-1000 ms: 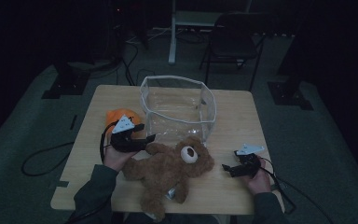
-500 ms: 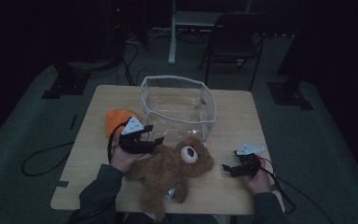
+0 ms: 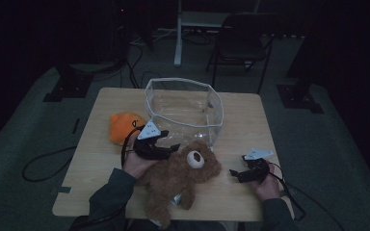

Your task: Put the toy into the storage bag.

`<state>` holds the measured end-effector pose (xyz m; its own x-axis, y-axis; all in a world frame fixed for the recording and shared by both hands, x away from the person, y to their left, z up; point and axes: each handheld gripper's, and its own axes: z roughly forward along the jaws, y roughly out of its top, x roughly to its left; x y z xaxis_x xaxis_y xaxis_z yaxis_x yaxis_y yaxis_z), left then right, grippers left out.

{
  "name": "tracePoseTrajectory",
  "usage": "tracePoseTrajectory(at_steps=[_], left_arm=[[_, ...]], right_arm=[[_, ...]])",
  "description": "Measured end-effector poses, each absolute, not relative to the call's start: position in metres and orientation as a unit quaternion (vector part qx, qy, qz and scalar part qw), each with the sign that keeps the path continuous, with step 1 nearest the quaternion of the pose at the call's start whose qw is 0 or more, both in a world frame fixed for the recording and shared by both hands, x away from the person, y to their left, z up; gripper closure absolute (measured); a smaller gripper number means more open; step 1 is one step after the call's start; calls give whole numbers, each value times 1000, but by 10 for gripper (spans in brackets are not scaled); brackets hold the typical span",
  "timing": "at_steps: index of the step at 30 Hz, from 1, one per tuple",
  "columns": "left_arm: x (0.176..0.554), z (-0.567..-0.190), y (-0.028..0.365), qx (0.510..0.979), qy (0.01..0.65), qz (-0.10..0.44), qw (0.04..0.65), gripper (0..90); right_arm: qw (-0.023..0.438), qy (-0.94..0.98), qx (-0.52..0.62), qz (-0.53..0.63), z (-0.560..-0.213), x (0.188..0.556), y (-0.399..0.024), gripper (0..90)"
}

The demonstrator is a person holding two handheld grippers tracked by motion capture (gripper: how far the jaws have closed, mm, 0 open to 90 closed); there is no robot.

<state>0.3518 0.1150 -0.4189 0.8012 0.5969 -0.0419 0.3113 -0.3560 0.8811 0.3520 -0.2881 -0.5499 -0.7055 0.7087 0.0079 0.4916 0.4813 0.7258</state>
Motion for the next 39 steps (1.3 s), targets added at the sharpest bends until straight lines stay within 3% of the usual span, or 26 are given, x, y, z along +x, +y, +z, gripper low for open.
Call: tracePoseTrajectory(at_steps=[39], left_arm=[[346, -439, 65, 837, 254, 104, 473, 283]], right_arm=[[147, 848, 354, 366, -550, 352, -288, 120]])
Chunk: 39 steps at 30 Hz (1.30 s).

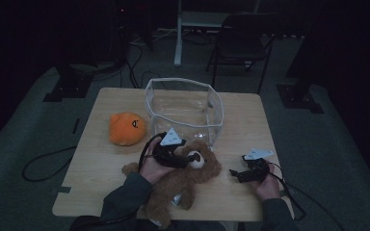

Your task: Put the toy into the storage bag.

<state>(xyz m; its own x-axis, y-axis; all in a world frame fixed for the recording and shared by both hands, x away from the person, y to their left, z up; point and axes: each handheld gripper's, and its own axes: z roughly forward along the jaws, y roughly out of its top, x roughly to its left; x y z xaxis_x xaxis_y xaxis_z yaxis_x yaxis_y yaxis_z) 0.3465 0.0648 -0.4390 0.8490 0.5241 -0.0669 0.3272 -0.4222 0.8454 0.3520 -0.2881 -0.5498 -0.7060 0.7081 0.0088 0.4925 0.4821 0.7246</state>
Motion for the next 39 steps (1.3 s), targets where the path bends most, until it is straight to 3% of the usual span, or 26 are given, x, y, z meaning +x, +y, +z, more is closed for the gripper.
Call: tracePoseTrajectory(at_steps=[21, 26, 29, 39], left_arm=[[353, -451, 51, 862, 244, 67, 439, 283], [354, -456, 47, 874, 235, 53, 422, 251], [355, -463, 40, 892, 226, 65, 386, 187], [363, -473, 39, 898, 239, 66, 363, 153]], right_arm=[[148, 848, 353, 366, -550, 352, -288, 120], [148, 848, 353, 366, -550, 352, -288, 120], [148, 848, 354, 366, -550, 352, -288, 120], [148, 848, 353, 366, -550, 352, -288, 120]])
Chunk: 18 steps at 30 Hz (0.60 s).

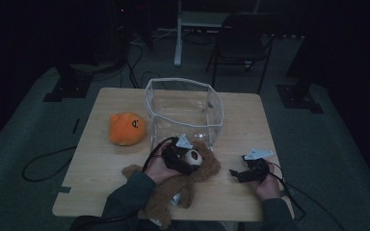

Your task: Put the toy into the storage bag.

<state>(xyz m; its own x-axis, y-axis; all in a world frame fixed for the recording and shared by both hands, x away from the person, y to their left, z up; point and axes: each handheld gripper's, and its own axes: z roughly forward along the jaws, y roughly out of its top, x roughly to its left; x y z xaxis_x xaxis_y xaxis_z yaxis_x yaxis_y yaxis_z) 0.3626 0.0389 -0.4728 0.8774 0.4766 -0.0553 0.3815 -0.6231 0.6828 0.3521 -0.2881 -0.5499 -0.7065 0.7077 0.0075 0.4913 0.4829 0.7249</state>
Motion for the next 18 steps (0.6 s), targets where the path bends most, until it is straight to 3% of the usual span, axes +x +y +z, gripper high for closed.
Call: tracePoseTrajectory(at_steps=[6, 18], left_arm=[[365, -478, 34, 909, 240, 63, 334, 100], [365, -481, 33, 916, 229, 67, 323, 98]], right_arm=[[148, 848, 353, 366, -550, 352, -288, 120], [148, 848, 353, 366, -550, 352, -288, 120]])
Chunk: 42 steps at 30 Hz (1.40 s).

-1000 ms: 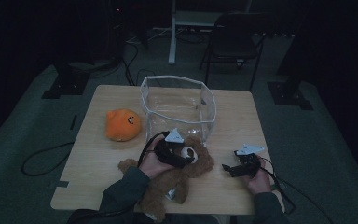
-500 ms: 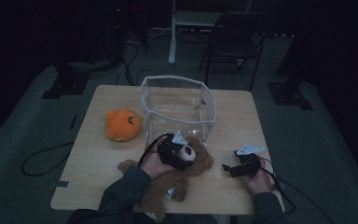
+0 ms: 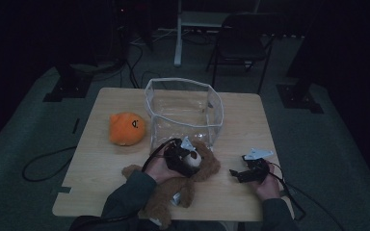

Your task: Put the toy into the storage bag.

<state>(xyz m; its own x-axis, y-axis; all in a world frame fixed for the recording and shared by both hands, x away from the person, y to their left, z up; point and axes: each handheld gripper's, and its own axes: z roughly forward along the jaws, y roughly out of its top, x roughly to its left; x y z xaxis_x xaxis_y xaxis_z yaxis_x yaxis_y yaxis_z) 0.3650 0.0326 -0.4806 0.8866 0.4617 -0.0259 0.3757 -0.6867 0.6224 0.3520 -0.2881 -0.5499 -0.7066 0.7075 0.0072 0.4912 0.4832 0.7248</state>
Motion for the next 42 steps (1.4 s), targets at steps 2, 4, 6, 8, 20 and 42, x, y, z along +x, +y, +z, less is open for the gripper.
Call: tracePoseTrajectory(at_steps=[2, 4, 6, 8, 20, 42], left_arm=[[365, -482, 33, 918, 223, 72, 321, 99], [365, -483, 32, 921, 215, 78, 316, 98], [365, -483, 32, 921, 215, 77, 315, 98], [366, -483, 32, 921, 216, 76, 314, 99], [359, -478, 38, 915, 211, 88, 333, 391], [336, -449, 81, 865, 201, 106, 447, 474]], right_arm=[[148, 848, 353, 366, -550, 352, -288, 120], [148, 848, 354, 366, -550, 352, -288, 120], [148, 848, 353, 366, -550, 352, -288, 120], [148, 848, 354, 366, -550, 352, -288, 120], [148, 848, 353, 365, -550, 352, -288, 120], [148, 848, 353, 366, -550, 352, -288, 120]])
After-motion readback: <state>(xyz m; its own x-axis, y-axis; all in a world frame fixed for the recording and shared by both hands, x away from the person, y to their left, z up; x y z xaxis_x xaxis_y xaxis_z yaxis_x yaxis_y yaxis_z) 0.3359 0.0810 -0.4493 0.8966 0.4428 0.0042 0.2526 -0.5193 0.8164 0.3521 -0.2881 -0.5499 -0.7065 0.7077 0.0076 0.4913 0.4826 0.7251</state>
